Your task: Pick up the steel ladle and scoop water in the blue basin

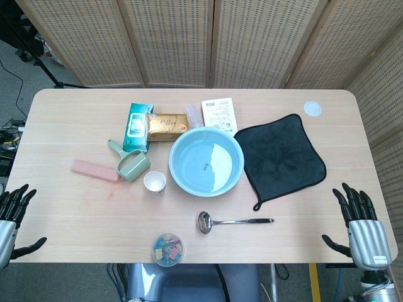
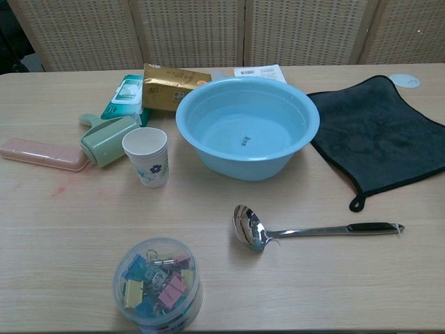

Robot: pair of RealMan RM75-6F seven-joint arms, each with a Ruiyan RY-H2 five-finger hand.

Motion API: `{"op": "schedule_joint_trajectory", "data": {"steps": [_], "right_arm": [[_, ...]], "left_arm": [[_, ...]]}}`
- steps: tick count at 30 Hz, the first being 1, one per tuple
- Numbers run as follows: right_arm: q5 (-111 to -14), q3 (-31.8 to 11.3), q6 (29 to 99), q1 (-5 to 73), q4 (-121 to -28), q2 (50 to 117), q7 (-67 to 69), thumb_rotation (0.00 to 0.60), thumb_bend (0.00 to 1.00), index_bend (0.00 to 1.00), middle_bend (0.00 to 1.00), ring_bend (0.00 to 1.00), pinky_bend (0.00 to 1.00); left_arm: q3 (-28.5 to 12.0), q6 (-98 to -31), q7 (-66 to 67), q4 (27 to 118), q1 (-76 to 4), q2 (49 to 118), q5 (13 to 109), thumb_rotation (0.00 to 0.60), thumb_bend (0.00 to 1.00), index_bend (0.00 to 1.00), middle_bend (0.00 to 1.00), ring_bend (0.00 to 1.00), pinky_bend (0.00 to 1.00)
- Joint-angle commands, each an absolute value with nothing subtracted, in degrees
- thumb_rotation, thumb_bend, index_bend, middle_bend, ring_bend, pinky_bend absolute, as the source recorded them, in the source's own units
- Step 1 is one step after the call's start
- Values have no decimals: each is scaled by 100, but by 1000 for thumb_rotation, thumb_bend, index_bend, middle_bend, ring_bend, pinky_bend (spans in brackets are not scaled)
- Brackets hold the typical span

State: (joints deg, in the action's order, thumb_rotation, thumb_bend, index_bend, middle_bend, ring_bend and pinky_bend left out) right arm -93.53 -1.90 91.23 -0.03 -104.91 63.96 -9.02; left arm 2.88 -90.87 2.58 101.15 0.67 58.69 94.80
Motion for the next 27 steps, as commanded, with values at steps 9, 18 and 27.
{"op": "schedule_joint_trajectory", "data": {"steps": [9, 18, 27], "right_arm": [[-9254, -217, 9051, 24, -10508, 6301, -727, 600, 0, 19, 0, 0, 0], [-9481, -289, 8643, 415, -9854, 6660, -656, 600, 0, 19, 408, 293, 152], [-9477, -398, 7621, 1166, -9469, 7005, -674, 600, 0, 19, 846, 777, 989]], "left_arm": [[260, -9049, 513, 10116, 45, 5987, 9494, 600, 0, 0, 0, 0, 0], [232, -9043, 416, 10121, 26, 5959, 9470, 600, 0, 0, 0, 0, 0], [157, -8991, 393, 10138, -5, 5942, 9314, 600, 0, 0, 0, 0, 0]]}}
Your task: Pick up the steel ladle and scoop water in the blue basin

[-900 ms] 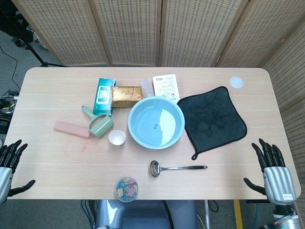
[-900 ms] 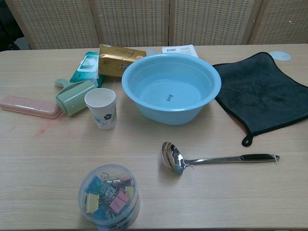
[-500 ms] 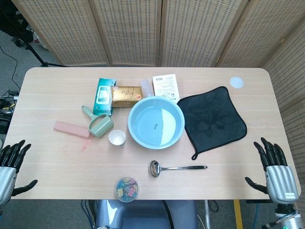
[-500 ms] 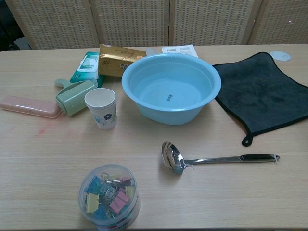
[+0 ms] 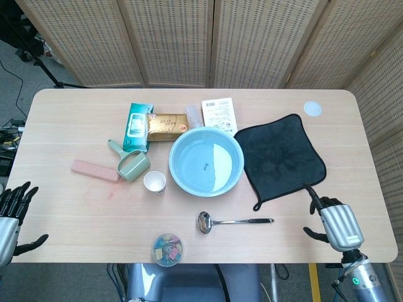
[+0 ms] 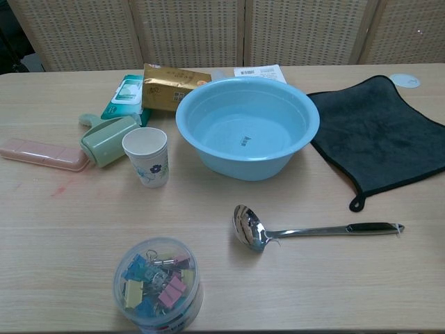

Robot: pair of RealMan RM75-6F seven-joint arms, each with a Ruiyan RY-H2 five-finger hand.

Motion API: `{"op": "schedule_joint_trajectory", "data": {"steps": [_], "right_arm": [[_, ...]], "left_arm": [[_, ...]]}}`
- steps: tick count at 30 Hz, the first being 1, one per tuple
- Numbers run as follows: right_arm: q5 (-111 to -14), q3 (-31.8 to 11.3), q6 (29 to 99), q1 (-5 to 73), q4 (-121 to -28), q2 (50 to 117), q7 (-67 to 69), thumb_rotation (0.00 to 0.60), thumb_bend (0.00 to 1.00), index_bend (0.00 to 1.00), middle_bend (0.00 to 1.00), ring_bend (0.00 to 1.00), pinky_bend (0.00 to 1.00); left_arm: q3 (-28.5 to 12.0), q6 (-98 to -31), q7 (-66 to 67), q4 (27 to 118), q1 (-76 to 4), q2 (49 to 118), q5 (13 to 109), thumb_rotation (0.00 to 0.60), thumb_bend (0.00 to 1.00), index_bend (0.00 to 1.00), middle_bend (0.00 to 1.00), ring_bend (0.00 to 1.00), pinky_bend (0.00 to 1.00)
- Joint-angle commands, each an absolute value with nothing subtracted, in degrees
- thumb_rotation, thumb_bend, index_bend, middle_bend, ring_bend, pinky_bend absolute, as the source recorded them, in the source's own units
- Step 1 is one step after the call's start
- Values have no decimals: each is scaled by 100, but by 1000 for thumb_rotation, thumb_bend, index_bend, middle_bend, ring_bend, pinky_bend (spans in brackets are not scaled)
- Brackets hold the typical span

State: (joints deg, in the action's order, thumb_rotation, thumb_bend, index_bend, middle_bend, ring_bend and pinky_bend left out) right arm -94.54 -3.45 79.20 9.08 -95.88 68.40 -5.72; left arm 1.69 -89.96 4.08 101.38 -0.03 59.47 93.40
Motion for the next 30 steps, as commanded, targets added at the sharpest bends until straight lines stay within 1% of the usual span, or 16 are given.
{"op": "schedule_joint_trajectory", "data": {"steps": [1, 4, 8, 12, 14, 17, 19, 21, 26, 30], "right_arm": [[-9462, -393, 7554, 1204, -9485, 7035, -705, 600, 0, 19, 869, 798, 998], [-9292, -337, 7149, 1365, -9663, 7171, -728, 600, 0, 34, 909, 835, 1000], [-8692, -380, 6496, 1597, -9880, 7354, -1047, 600, 0, 181, 929, 854, 1000], [-8317, -452, 6250, 1738, -9965, 7598, -1616, 600, 3, 325, 945, 869, 1000], [-7984, -496, 6168, 1783, -10112, 7764, -2002, 600, 35, 379, 948, 872, 1000], [-7577, -557, 6146, 1854, -10270, 7987, -2545, 600, 57, 396, 949, 873, 1000], [-7315, -600, 6164, 1918, -10321, 8153, -2922, 600, 88, 402, 949, 873, 1000], [-7072, -638, 6215, 1975, -10348, 8317, -3259, 600, 138, 412, 949, 873, 1000], [-6606, -620, 6382, 2064, -10417, 8679, -3910, 600, 226, 425, 951, 876, 1000], [-6383, -584, 6489, 2152, -10352, 8963, -4263, 600, 234, 426, 951, 876, 1000]], "left_arm": [[151, -8989, 383, 10137, -7, 5938, 9301, 600, 0, 0, 0, 0, 0], [138, -8982, 336, 10127, -12, 5920, 9272, 600, 0, 0, 0, 0, 0], [145, -8956, 263, 10105, -28, 5888, 9283, 600, 0, 0, 0, 0, 0], [130, -8948, 226, 10103, -28, 5878, 9233, 600, 0, 0, 0, 0, 0], [122, -8950, 209, 10099, -26, 5872, 9212, 600, 0, 0, 0, 0, 0], [124, -8943, 203, 10092, -26, 5866, 9205, 600, 0, 0, 0, 0, 0], [126, -8940, 201, 10085, -27, 5867, 9206, 600, 0, 0, 0, 0, 0], [122, -8946, 196, 10082, -24, 5865, 9196, 600, 0, 0, 0, 0, 0], [112, -8933, 200, 10076, -28, 5868, 9167, 600, 0, 0, 0, 0, 0], [119, -8925, 205, 10076, -29, 5869, 9171, 600, 0, 0, 0, 0, 0]]}}
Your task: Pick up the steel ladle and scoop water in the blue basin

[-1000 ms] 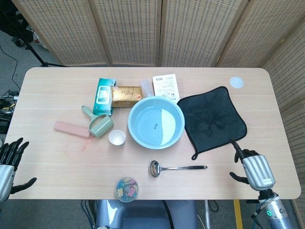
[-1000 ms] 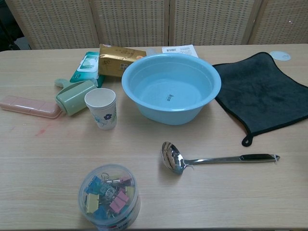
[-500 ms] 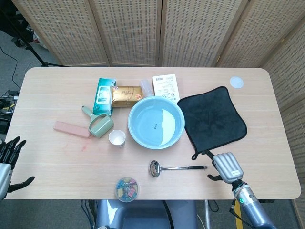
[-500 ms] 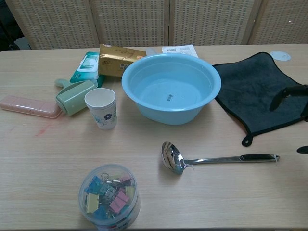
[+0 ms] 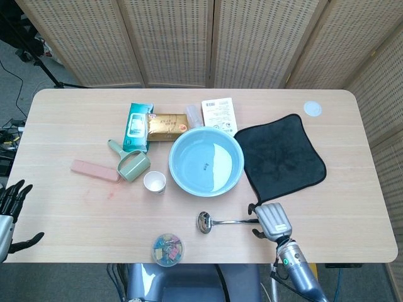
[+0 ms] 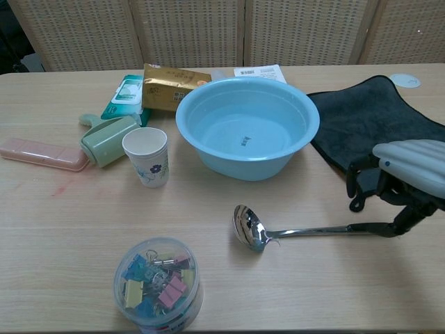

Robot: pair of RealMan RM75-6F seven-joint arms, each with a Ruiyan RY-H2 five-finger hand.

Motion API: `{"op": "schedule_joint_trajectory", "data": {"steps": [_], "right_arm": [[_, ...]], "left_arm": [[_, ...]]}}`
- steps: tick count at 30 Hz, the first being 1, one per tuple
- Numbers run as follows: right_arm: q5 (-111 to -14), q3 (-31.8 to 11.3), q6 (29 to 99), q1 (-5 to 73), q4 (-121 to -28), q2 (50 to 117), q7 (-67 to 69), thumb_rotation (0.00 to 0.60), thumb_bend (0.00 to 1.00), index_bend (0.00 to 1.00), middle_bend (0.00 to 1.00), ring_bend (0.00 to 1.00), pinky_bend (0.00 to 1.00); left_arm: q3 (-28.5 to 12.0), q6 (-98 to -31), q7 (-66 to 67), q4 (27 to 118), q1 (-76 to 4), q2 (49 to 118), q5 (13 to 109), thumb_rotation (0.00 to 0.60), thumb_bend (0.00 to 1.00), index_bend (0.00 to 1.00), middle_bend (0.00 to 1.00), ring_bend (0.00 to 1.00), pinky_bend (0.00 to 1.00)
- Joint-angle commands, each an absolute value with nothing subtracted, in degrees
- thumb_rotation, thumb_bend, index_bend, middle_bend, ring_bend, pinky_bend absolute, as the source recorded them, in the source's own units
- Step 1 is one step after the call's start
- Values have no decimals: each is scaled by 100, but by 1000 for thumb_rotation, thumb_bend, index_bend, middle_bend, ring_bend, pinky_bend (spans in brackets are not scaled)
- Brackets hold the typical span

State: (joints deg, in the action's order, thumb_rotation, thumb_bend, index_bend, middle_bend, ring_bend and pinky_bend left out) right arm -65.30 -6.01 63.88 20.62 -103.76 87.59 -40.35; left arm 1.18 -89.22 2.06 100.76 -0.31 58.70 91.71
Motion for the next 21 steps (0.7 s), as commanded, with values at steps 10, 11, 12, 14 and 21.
{"op": "schedule_joint_trajectory", "data": {"steps": [10, 11, 12, 14, 21], "right_arm": [[-6099, -474, 6644, 2299, -10181, 9341, -4679, 600, 330, 426, 951, 876, 1000], [-6055, -473, 6649, 2320, -10148, 9375, -4712, 600, 337, 426, 951, 876, 1000], [-6028, -473, 6651, 2334, -10129, 9394, -4731, 600, 337, 426, 951, 876, 1000], [-5971, -465, 6660, 2364, -10095, 9428, -4773, 600, 337, 426, 951, 876, 1000], [-5888, -381, 6732, 2421, -9976, 9503, -4875, 600, 337, 425, 951, 876, 1000]], "left_arm": [[103, -8914, 175, 10071, -33, 5857, 9132, 600, 0, 0, 0, 0, 0], [108, -8911, 186, 10070, -34, 5857, 9141, 600, 0, 0, 0, 0, 0], [108, -8913, 205, 10063, -34, 5857, 9144, 600, 0, 0, 0, 0, 0], [109, -8918, 226, 10067, -31, 5860, 9148, 600, 0, 0, 0, 0, 0], [105, -8928, 208, 10052, -28, 5849, 9147, 600, 0, 0, 0, 0, 0]]}}
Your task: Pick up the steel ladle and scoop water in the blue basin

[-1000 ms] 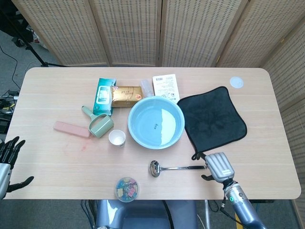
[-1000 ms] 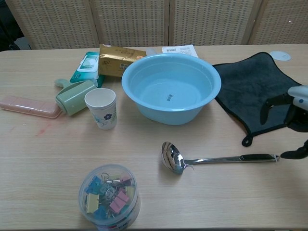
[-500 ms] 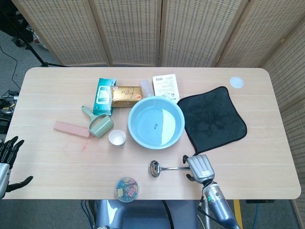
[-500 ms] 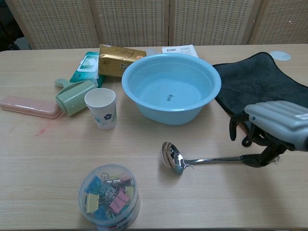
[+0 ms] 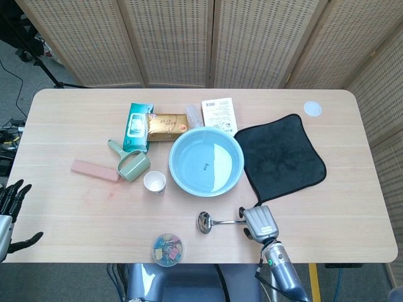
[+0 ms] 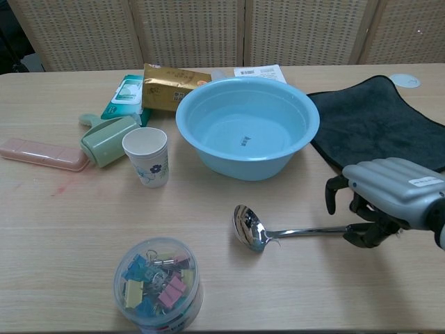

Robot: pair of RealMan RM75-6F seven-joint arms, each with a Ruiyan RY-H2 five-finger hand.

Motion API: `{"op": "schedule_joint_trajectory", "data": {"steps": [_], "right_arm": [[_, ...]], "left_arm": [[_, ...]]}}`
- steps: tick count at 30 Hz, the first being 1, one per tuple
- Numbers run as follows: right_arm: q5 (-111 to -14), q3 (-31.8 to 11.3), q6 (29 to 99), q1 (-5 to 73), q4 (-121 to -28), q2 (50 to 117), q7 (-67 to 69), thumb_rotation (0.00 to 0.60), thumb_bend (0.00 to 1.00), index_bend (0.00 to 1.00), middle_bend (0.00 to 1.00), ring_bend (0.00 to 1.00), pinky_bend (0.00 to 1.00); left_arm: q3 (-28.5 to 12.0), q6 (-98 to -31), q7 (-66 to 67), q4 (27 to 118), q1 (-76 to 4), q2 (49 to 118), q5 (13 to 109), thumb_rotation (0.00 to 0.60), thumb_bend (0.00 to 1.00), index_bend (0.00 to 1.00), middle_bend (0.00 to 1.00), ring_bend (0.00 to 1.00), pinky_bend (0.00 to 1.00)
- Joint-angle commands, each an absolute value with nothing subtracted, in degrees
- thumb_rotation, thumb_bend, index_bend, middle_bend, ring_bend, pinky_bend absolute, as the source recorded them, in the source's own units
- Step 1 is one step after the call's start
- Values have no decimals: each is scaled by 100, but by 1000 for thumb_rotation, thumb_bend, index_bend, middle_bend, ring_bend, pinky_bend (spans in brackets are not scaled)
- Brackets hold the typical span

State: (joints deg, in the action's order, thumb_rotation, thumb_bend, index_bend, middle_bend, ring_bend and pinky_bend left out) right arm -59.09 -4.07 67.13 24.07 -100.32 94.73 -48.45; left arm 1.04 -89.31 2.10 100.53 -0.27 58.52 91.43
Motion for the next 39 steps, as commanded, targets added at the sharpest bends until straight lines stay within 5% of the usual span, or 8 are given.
{"op": "schedule_joint_trajectory", "data": {"steps": [1, 39], "right_arm": [[-5884, -373, 6740, 2428, -9946, 9518, -4883, 600, 337, 426, 951, 876, 1000], [-5557, -214, 6715, 2560, -9080, 9710, -4713, 600, 362, 438, 951, 876, 1000]], "left_arm": [[106, -8927, 206, 10050, -29, 5850, 9148, 600, 0, 0, 0, 0, 0], [76, -8931, 212, 10062, -31, 5879, 9098, 600, 0, 0, 0, 0, 0]]}}
